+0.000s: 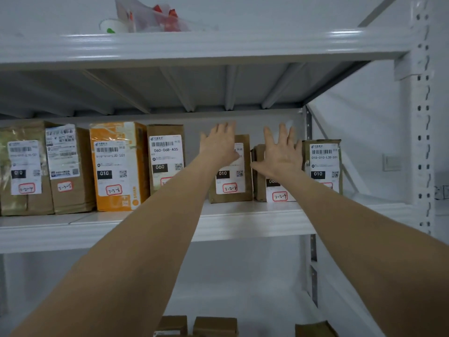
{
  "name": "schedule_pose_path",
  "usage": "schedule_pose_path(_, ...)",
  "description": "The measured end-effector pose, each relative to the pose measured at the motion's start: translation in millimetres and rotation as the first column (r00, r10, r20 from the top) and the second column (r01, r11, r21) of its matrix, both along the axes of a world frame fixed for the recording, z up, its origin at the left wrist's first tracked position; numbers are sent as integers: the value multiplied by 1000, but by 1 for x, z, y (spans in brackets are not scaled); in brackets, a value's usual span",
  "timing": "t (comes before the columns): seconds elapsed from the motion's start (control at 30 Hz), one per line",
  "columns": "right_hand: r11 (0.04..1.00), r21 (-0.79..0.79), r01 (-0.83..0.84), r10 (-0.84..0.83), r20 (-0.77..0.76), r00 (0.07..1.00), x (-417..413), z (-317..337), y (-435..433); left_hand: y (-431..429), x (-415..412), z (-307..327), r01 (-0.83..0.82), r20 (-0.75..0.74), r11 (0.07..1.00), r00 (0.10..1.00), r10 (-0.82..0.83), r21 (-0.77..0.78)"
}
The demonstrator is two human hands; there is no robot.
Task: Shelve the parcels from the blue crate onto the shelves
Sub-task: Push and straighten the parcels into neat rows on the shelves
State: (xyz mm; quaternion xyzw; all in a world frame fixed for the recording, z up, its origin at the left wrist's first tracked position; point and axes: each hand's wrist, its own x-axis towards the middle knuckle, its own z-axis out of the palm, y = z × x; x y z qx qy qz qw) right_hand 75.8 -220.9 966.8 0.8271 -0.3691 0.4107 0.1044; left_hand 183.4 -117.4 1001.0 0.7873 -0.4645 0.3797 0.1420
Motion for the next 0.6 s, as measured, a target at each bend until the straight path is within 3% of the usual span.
schedule_pose_path(0.2, 1000, 6, -6, 7, -117, 993, 0, 0, -19, -20, 9, 10, -46, -111, 992, 992, 59, 117)
schedule_pose_path(0.6, 994, -58, -93, 90, -63, 994, 38, -1, 9, 7, 34, 17, -46, -176, 996, 983, 59, 74)
